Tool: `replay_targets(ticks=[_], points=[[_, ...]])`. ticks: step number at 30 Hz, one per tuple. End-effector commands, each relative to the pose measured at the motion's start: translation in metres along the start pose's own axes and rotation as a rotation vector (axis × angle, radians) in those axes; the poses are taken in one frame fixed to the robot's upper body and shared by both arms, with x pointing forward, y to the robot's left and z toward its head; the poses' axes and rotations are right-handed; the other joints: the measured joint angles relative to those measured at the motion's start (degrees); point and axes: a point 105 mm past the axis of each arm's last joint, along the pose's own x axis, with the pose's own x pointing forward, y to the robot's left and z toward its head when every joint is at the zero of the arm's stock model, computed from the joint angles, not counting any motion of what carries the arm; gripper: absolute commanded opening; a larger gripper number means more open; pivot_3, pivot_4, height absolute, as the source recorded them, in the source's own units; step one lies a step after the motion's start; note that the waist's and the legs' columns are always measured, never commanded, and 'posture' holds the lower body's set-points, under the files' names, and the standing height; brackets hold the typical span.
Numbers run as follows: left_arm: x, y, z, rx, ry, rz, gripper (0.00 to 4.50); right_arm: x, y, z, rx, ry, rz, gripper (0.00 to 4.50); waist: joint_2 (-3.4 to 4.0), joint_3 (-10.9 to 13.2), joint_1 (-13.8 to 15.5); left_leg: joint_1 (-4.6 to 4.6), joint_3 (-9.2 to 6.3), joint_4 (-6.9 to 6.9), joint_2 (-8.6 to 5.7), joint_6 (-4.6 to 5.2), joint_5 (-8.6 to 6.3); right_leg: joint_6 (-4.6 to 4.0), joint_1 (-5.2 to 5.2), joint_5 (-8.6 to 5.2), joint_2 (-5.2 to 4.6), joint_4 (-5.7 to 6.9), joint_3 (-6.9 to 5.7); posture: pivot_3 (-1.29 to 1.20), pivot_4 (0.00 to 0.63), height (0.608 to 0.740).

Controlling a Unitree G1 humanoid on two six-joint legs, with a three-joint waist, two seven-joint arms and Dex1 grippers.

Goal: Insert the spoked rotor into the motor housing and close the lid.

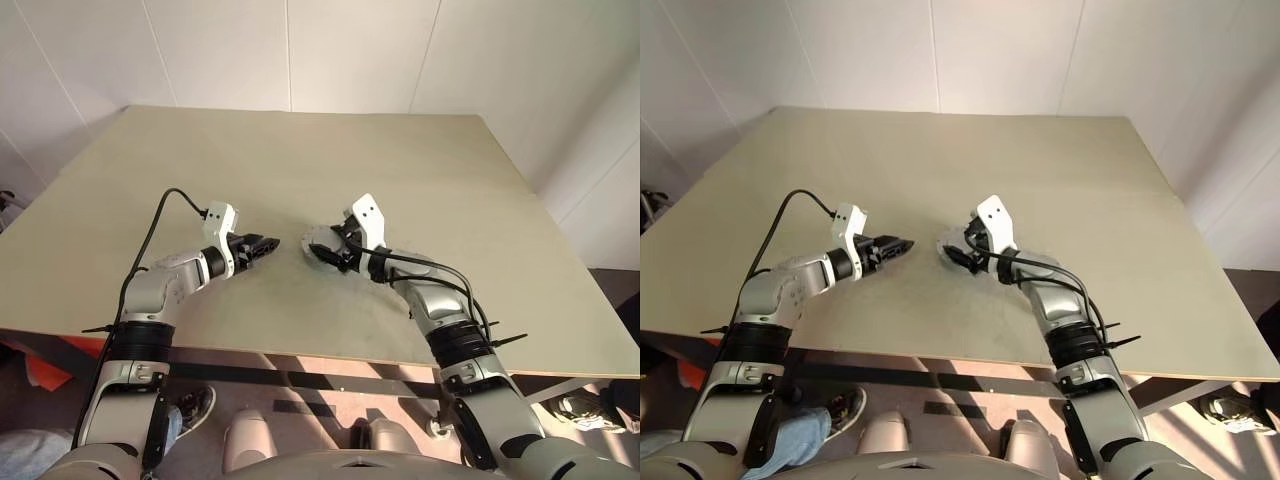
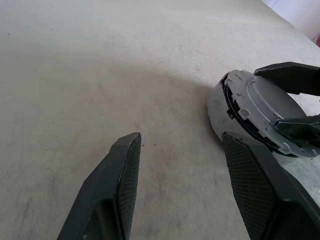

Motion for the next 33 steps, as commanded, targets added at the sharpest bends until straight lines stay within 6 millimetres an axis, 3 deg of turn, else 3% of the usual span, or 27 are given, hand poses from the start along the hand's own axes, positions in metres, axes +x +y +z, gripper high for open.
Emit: replay_targets(ticks=[1,6,17,33], points=[[0.001,-0.003,0.014,0.032,-0.038,-0.011,2.75,0.001,-0.005,0.000,-0.016,0.005,-0.029,3.18,0.00,0.0,0.0,0.00,0.00,0.00,0.00,0.00,0.00,0.00,0.00,0.00,0.00,0.00,0.00,0.00,0.000,0.740],[0.001,-0.004,0.013,0.034,-0.037,-0.012,2.75,0.001,-0.016,-0.003,-0.058,0.025,-0.089,3.18,0.01,0.0,0.0,0.00,0.00,0.02,-0.01,-0.01,0.00,0.00,0.00,0.00,-0.01,0.01,0.01,0.00,0.000,0.740],[0.000,-0.004,0.013,0.036,-0.035,-0.010,2.75,-0.002,-0.015,-0.010,-0.062,0.054,-0.074,3.18,0.01,0.0,0.1,0.00,0.00,0.04,-0.02,-0.01,0.01,0.02,0.04,-0.01,-0.02,0.02,0.01,0.00,0.000,0.740],[0.002,-0.003,0.011,0.036,-0.029,-0.014,2.75,-0.006,-0.002,0.029,-0.072,-0.109,-0.005,3.18,0.05,0.1,0.1,-0.26,0.00,0.01,-0.01,0.02,-0.01,0.01,-0.15,-0.02,-0.01,-0.02,-0.02,0.00,0.000,0.740]])
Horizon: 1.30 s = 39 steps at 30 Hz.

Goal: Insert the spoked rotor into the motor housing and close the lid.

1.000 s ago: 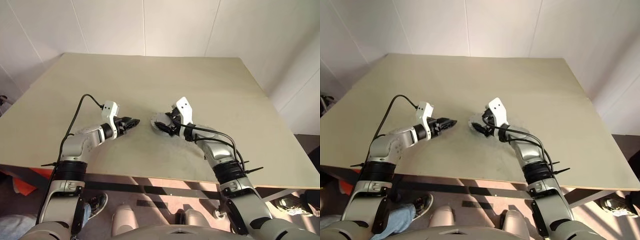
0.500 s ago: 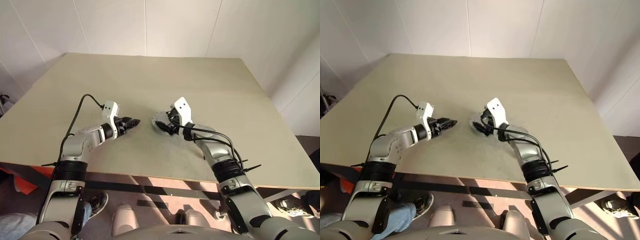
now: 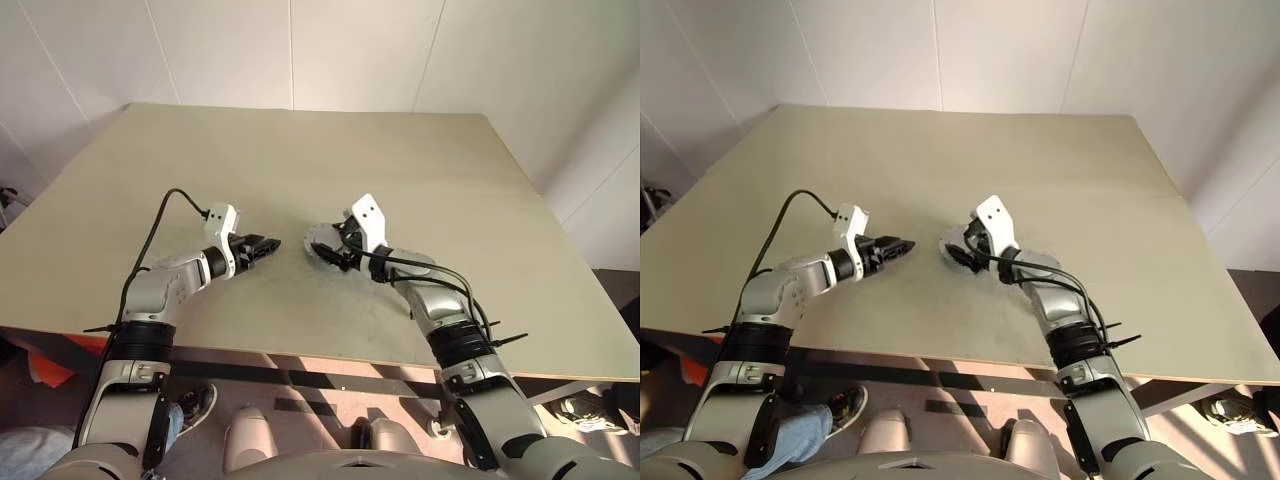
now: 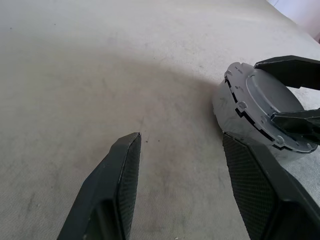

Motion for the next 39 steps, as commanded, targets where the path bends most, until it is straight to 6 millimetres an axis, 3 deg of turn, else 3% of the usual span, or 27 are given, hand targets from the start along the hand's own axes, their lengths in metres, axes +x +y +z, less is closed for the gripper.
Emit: replay_targets(ticks=[1,12,27,39], points=[[0.000,-0.003,0.013,0.039,-0.037,-0.010,2.75,-0.004,-0.001,0.028,-0.029,-0.106,0.007,3.18,0.01,0.0,0.0,0.00,0.00,0.00,0.00,0.00,0.00,0.00,0.00,0.00,0.00,0.00,0.00,0.00,0.000,0.740],[0.001,-0.003,0.013,0.038,-0.032,-0.012,2.75,-0.011,-0.002,0.037,-0.049,-0.146,0.000,3.18,0.07,0.1,0.0,0.00,0.01,0.01,0.00,0.00,0.00,0.00,0.00,0.00,0.00,0.01,0.01,0.00,0.000,0.740],[0.000,-0.002,0.014,0.044,-0.031,-0.012,2.75,-0.013,-0.003,0.010,-0.095,-0.009,0.013,3.18,0.08,0.1,0.2,0.00,0.01,0.05,-0.01,0.00,0.00,0.00,0.02,0.00,-0.01,0.02,0.01,0.00,0.000,0.740],[0.001,-0.003,0.012,0.048,-0.022,-0.011,2.75,-0.011,-0.007,0.016,-0.079,-0.025,-0.012,3.18,0.07,0.1,0.2,0.01,0.01,0.08,-0.01,0.00,0.00,0.00,0.05,0.00,-0.02,0.04,0.01,0.00,0.000,0.740]])
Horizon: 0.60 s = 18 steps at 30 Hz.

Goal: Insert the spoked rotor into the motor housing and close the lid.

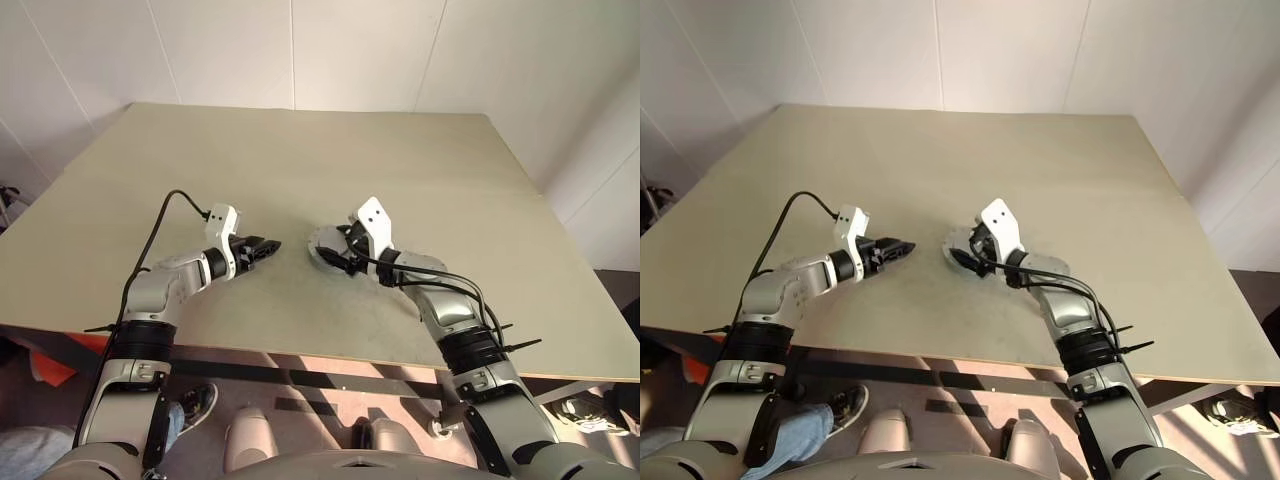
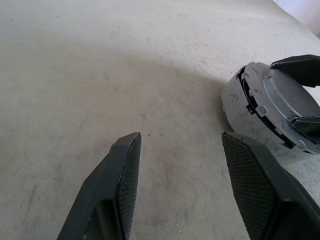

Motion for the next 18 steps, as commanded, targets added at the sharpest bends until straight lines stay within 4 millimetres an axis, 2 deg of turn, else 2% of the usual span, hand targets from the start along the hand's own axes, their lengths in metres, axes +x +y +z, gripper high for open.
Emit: replay_targets(ticks=[1,6,18], points=[[0.000,-0.003,0.013,0.050,-0.029,-0.008,2.75,0.000,-0.007,0.020,-0.026,-0.048,-0.027,3.18,0.00,0.0,0.0,0.00,0.00,0.00,0.00,0.00,0.00,0.00,0.00,0.00,0.00,0.00,0.00,0.00,0.000,0.740],[0.000,-0.003,0.013,0.051,-0.028,-0.009,2.75,0.002,-0.008,0.024,-0.029,-0.053,-0.029,3.18,0.00,0.0,0.0,0.00,0.00,0.01,0.00,0.00,0.00,0.00,0.00,0.00,0.00,0.01,0.00,0.00,0.000,0.740],[-0.001,-0.002,0.012,0.048,-0.031,-0.005,2.75,0.003,-0.007,0.000,-0.019,0.025,-0.026,3.18,0.00,0.0,0.0,0.05,0.00,0.04,0.00,0.00,0.00,0.00,0.05,0.00,0.00,0.03,0.01,0.00,0.000,0.740]])
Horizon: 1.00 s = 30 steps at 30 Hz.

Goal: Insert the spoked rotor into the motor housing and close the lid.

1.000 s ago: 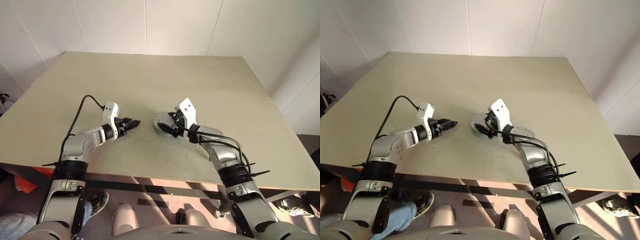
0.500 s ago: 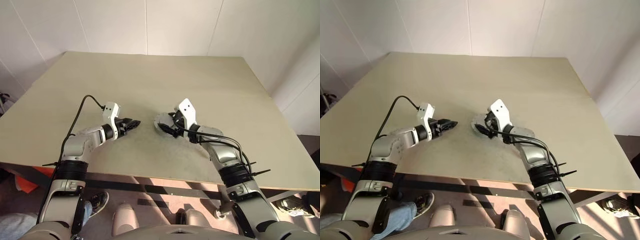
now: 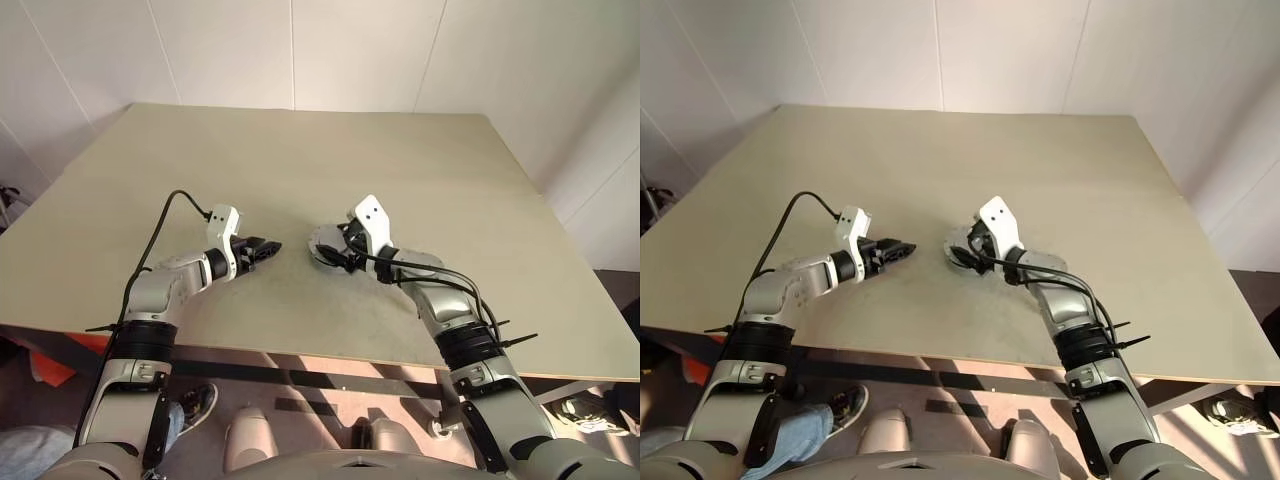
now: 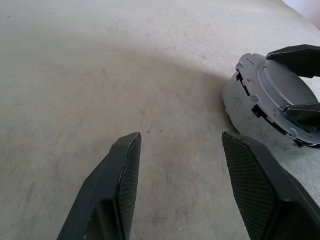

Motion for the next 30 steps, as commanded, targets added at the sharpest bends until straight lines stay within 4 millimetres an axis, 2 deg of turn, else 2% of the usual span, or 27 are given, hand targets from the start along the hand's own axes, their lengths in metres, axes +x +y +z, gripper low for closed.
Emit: replay_targets(ticks=[1,13,23,30], points=[[-0.003,-0.002,0.014,0.035,-0.042,-0.006,2.75,-0.002,-0.003,0.001,-0.014,0.002,-0.002,3.18,0.00,0.0,0.0,0.01,0.00,0.00,0.00,0.00,0.00,0.00,0.01,0.00,0.00,0.00,0.00,0.00,0.000,0.740],[-0.001,-0.002,0.013,0.034,-0.039,-0.012,2.75,-0.006,0.002,0.030,0.070,-0.099,0.043,3.18,0.00,0.0,-0.1,0.01,0.00,-0.01,0.01,0.01,0.00,0.00,0.00,0.00,0.01,0.00,-0.01,0.00,0.000,0.740],[-0.001,-0.001,0.015,0.040,-0.037,-0.012,2.75,-0.005,0.007,0.012,0.023,-0.036,0.050,3.18,0.00,0.0,0.0,0.01,0.00,-0.01,0.01,0.00,0.00,0.00,0.00,0.00,0.01,0.00,-0.01,0.00,0.000,0.740],[-0.001,-0.001,0.015,0.041,-0.038,-0.011,2.75,-0.006,0.006,0.007,0.010,-0.022,0.047,3.18,0.00,0.0,0.0,0.02,0.00,0.00,0.01,0.00,0.00,0.00,0.00,0.00,0.01,0.00,0.00,0.00,0.000,0.740]])
